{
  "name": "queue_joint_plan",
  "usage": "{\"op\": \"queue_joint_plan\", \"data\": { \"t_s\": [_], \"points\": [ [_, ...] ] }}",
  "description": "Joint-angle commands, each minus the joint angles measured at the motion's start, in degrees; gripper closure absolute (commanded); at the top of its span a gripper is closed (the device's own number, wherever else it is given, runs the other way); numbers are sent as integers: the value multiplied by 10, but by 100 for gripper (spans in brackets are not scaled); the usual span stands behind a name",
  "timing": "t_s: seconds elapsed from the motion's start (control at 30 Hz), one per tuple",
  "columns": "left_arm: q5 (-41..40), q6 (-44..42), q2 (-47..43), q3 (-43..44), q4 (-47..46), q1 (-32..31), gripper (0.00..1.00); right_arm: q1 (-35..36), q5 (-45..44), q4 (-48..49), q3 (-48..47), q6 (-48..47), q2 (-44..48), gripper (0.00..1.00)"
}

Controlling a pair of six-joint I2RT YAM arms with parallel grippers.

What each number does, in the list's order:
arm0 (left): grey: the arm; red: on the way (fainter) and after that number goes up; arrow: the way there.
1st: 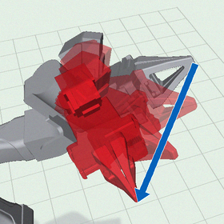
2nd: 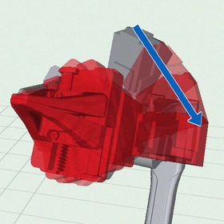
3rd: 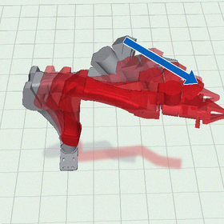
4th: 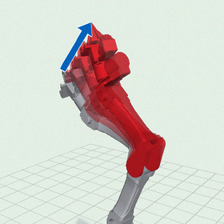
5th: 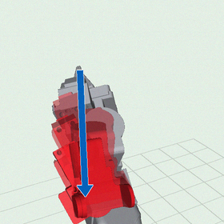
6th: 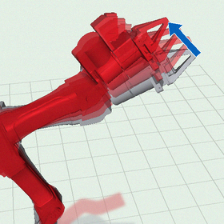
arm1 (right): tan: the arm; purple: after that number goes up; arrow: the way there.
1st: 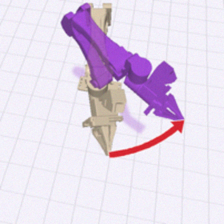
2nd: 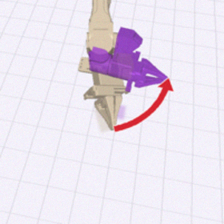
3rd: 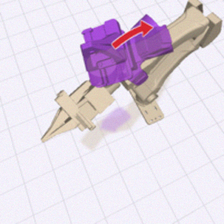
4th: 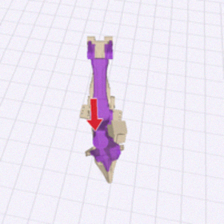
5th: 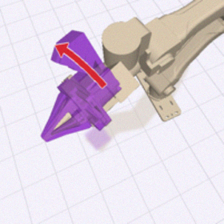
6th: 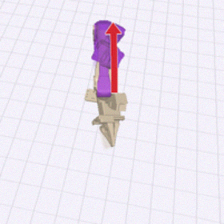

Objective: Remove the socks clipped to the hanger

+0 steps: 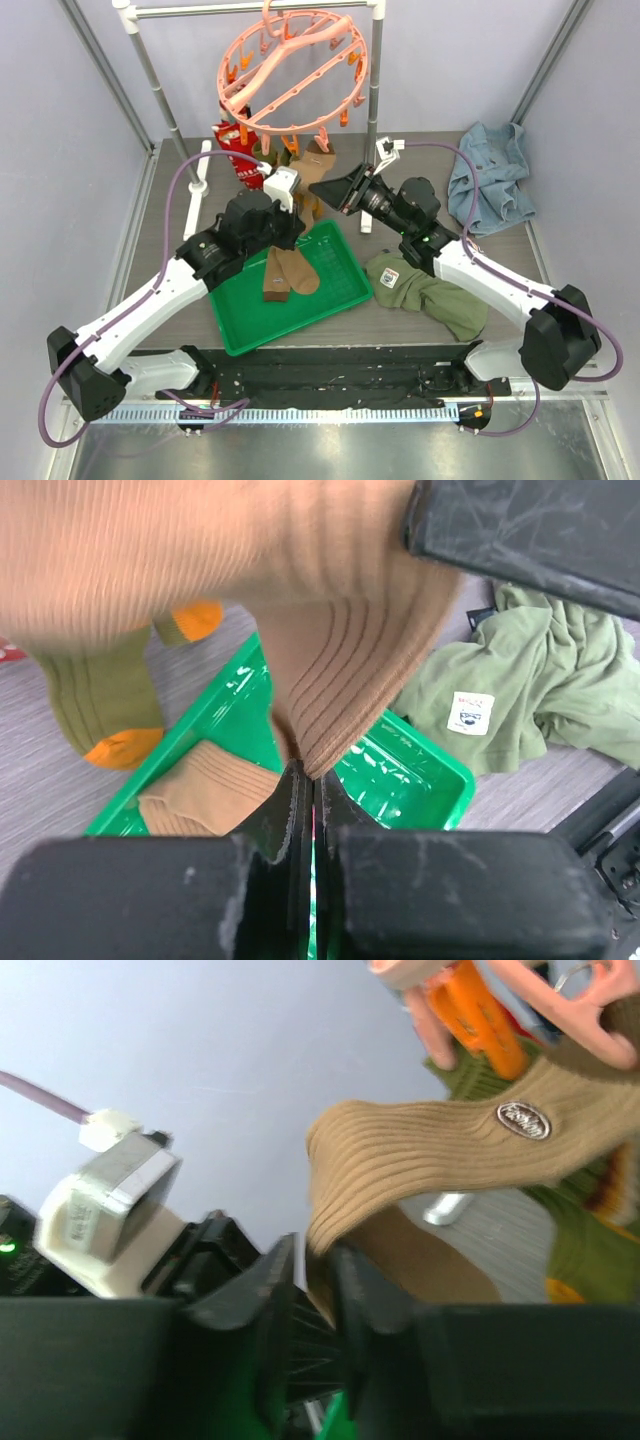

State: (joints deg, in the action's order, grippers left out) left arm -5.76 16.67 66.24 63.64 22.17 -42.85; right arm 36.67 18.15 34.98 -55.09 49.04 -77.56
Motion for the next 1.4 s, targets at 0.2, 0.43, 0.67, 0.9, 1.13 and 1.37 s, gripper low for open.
{"op": "queue_joint_plan", "data": {
  "t_s": [0.2,0.43,0.67,0.9,1.13,1.37],
  "points": [
    [18,-11,-74,24,29,0,100,3,-135,-237,-98,-226,63,41],
    [45,2,-137,-17,31,0,100,2,-137,-228,-156,-321,22,33],
    [41,0,-164,-42,21,0,100,-5,-131,-257,-256,-388,-54,30],
    [39,0,-171,-43,20,0,100,-19,-109,-279,-302,-401,-107,29],
    [39,0,-172,-43,21,0,100,-34,-80,-276,-324,-403,-138,35],
    [38,-1,-171,-43,22,0,100,-36,-55,-270,-342,-401,-160,39]
  ]
}}
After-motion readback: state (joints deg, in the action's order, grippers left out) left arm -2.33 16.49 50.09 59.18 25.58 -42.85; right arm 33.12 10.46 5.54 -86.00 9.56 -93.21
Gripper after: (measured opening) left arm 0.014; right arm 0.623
